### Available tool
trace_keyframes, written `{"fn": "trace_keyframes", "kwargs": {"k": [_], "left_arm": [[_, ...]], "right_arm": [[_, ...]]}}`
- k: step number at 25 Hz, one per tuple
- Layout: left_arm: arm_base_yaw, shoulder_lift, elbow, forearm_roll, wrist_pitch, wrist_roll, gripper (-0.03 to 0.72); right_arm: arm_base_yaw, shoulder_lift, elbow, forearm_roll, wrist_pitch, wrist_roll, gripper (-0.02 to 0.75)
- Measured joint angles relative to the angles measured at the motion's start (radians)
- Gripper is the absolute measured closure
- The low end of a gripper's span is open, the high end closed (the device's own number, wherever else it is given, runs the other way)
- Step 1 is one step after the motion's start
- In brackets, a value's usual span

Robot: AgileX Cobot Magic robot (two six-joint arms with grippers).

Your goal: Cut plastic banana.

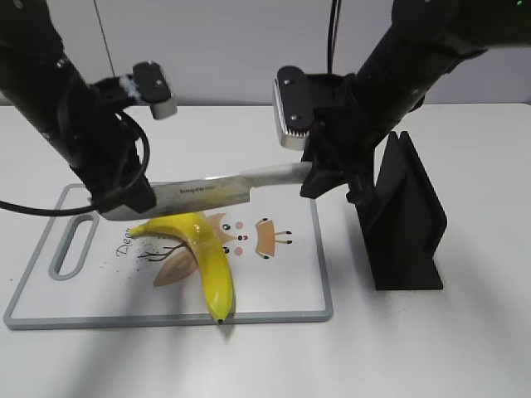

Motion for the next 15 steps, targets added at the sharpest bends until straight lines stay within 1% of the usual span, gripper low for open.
{"fn": "trace_keyframes", "kwargs": {"k": [9, 12, 15], "left_arm": [[-0.001, -0.345, 0.003, 0.013, 0.057, -0.010, 0.671], [-0.002, -0.425, 0.003, 0.011, 0.056, -0.010, 0.671], [-0.002, -0.454, 0.004, 0.011, 0.053, -0.006, 0.671]], "right_arm": [[0.004, -0.229, 0.000, 0.039, 0.025, -0.008, 0.546], [0.005, -0.290, -0.001, 0.066, 0.026, -0.016, 0.546], [0.006, -0.309, -0.001, 0.089, 0.026, -0.025, 0.546]]}}
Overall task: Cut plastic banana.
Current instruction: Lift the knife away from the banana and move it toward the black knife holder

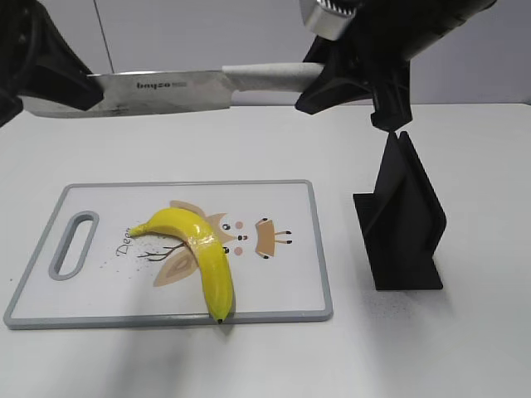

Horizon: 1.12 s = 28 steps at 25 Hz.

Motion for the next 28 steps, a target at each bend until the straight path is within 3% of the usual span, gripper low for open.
{"fn": "trace_keyframes", "kwargs": {"k": [7, 10, 13, 15, 25, 28], "left_arm": [[0.000, 0.015, 0.004, 0.000, -0.010, -0.004, 0.635], [0.003, 0.019, 0.004, -0.001, -0.047, -0.024, 0.467], [0.003, 0.019, 0.004, -0.003, -0.070, -0.033, 0.172], [0.003, 0.019, 0.004, -0.006, -0.090, -0.036, 0.077], [0.003, 0.010, 0.004, -0.004, -0.200, -0.039, 0.033], [0.003, -0.023, 0.004, 0.015, -0.213, -0.100, 0.033]], "right_arm": [[0.000, 0.005, 0.000, 0.003, 0.007, 0.001, 0.546], [0.000, 0.006, 0.000, 0.015, 0.015, 0.018, 0.547], [-0.001, 0.006, 0.000, 0.020, 0.017, 0.023, 0.547], [-0.001, 0.006, 0.000, 0.020, 0.020, 0.026, 0.547], [-0.002, 0.006, 0.000, 0.021, -0.010, 0.040, 0.547], [-0.002, 0.006, 0.000, 0.010, -0.025, 0.093, 0.547]]}}
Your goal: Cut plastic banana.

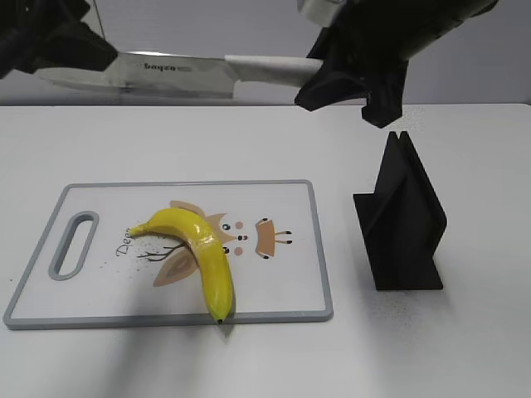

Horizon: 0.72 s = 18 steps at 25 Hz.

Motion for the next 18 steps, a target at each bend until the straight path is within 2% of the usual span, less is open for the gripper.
{"fn": "trace_keyframes", "kwargs": {"k": [8, 11, 14, 18], "left_arm": [[0.008, -0.091, 0.000, 0.229, 0.010, -0.338, 0.045], [0.034, -0.114, 0.000, 0.314, 0.047, -0.513, 0.053], [0.090, -0.117, 0.000, 0.376, 0.128, -0.649, 0.059], [0.188, -0.117, 0.000, 0.387, 0.282, -0.750, 0.066]], "right_arm": [[0.000, 0.001, 0.000, -0.101, -0.062, 0.267, 0.547], [0.000, 0.001, 0.000, -0.137, -0.062, 0.478, 0.547], [0.000, 0.000, 0.000, -0.173, -0.062, 0.727, 0.547], [0.000, -0.023, 0.000, -0.268, -0.057, 0.984, 0.547]]}}
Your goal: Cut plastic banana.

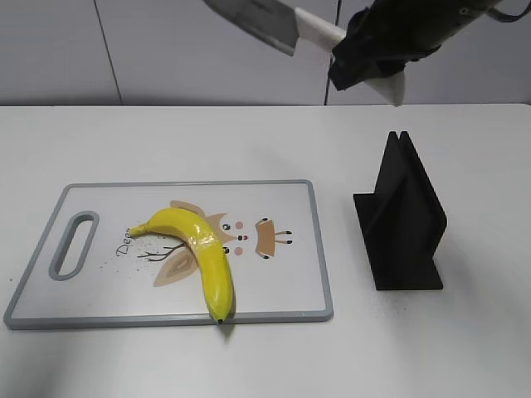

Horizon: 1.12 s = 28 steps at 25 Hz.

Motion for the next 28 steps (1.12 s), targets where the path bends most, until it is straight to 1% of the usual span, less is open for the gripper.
{"fn": "trace_keyframes", "kwargs": {"k": [4, 6, 8, 10, 13, 17, 19, 24, 28], "left_arm": [[0.130, 0.000, 0.000, -0.037, 0.147, -0.054, 0.078], [0.179, -0.002, 0.000, -0.055, 0.166, -0.058, 0.087], [0.207, -0.017, 0.001, -0.071, 0.171, -0.059, 0.094], [0.214, -0.047, 0.014, -0.086, 0.172, -0.059, 0.098], [0.215, -0.125, 0.060, -0.095, 0.172, -0.059, 0.099], [0.214, -0.292, 0.179, -0.093, 0.141, -0.054, 0.100], [0.213, -0.388, 0.256, -0.093, 0.106, -0.052, 0.100], [0.213, -0.620, 0.455, -0.093, 0.002, -0.051, 0.100], [0.212, -0.772, 0.590, -0.100, -0.002, -0.051, 0.100]], "right_arm": [[0.000, -0.053, 0.000, -0.116, 0.045, 0.270, 0.547], [0.000, -0.080, 0.000, -0.165, 0.100, 0.378, 0.547], [0.000, -0.104, 0.000, -0.200, 0.176, 0.472, 0.547], [0.000, -0.128, 0.007, -0.235, 0.227, 0.560, 0.547], [0.000, -0.189, 0.058, -0.293, 0.240, 0.684, 0.547], [0.000, -0.276, 0.173, -0.377, 0.220, 0.836, 0.547], [0.000, -0.314, 0.229, -0.396, 0.189, 0.883, 0.547], [0.000, -0.344, 0.327, -0.402, 0.139, 0.922, 0.547], [0.000, -0.344, 0.383, -0.402, 0.106, 0.925, 0.547]]}}
